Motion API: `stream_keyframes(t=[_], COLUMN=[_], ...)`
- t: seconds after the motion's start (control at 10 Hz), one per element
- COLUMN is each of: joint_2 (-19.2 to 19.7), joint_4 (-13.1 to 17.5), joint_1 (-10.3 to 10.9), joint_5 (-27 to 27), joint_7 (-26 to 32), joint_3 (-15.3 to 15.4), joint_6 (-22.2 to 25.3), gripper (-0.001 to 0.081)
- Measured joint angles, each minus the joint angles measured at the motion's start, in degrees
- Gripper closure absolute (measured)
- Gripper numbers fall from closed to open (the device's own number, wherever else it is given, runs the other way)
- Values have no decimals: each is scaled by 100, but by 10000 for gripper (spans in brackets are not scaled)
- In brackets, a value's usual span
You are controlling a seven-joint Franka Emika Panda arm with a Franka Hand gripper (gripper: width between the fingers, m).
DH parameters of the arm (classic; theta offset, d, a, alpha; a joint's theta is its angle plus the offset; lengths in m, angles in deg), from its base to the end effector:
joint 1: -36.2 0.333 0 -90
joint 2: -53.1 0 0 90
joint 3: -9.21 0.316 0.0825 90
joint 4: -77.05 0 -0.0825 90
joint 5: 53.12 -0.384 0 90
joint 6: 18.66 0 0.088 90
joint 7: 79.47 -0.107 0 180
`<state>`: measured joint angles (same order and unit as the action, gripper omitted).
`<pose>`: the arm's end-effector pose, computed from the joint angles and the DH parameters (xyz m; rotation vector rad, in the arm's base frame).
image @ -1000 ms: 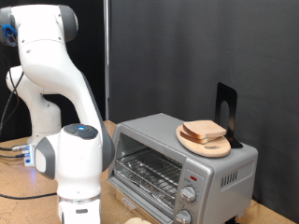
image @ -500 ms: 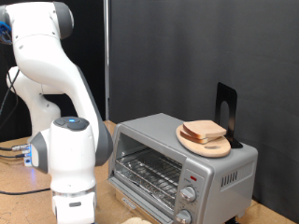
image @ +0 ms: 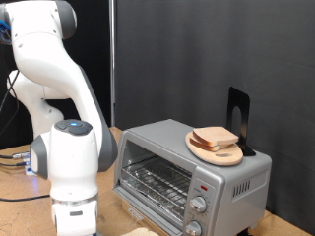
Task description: Make a piece of toast with the oven
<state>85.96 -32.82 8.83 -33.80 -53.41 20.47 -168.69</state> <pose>0.6154 -0.1767 0.2095 2.9403 0.6203 0.1616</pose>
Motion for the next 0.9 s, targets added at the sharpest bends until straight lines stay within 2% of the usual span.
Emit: stream_keyframes(t=[0.3, 0.9], joint_2=[-122, -419], joint_4=[-137, -674], joint_1=[41, 60], joint_5=[256, 627], joint_7=[-9, -176], joint_3=[-22, -74], joint_6=[298, 318], gripper=[315, 315])
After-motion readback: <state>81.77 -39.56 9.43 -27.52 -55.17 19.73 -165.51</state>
